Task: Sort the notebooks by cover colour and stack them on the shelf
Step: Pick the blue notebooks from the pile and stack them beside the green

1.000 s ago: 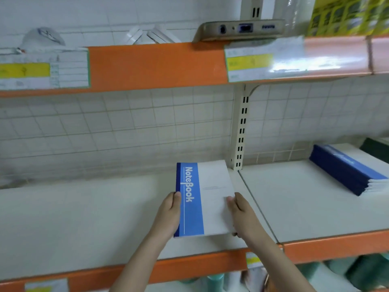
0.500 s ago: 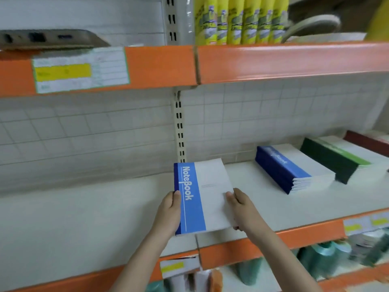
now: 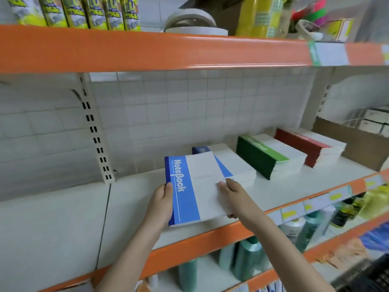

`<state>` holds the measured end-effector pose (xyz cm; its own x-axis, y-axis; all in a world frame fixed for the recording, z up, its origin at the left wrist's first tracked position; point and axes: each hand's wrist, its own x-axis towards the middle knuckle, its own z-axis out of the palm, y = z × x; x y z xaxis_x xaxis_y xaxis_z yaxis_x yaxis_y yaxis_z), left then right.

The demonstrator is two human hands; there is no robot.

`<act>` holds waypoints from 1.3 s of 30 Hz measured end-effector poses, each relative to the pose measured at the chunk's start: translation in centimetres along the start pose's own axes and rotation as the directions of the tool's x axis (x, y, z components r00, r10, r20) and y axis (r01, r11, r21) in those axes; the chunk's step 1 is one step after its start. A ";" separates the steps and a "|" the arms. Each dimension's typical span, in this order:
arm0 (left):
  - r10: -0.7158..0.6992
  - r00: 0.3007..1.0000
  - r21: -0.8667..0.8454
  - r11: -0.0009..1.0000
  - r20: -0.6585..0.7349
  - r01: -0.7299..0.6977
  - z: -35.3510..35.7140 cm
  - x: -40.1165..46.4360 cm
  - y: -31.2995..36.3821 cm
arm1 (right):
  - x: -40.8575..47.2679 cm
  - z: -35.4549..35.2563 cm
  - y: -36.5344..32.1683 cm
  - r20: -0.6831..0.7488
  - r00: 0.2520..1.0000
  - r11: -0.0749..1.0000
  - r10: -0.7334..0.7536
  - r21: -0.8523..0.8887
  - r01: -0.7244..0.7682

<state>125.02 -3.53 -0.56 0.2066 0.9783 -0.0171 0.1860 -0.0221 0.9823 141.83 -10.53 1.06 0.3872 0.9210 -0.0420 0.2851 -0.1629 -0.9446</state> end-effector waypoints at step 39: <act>0.135 0.984 0.384 0.920 -0.116 -0.081 11.9 12.4 2.8 | 16.3 -11.3 1.9 0.155 0.981 0.844 -0.118 -0.504 0.181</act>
<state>139.55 6.11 -0.24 0.1173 0.9835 0.1377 0.5236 -0.1790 0.8330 158.53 0.19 2.29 0.2100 0.9775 0.0194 0.7528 -0.1491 -0.6411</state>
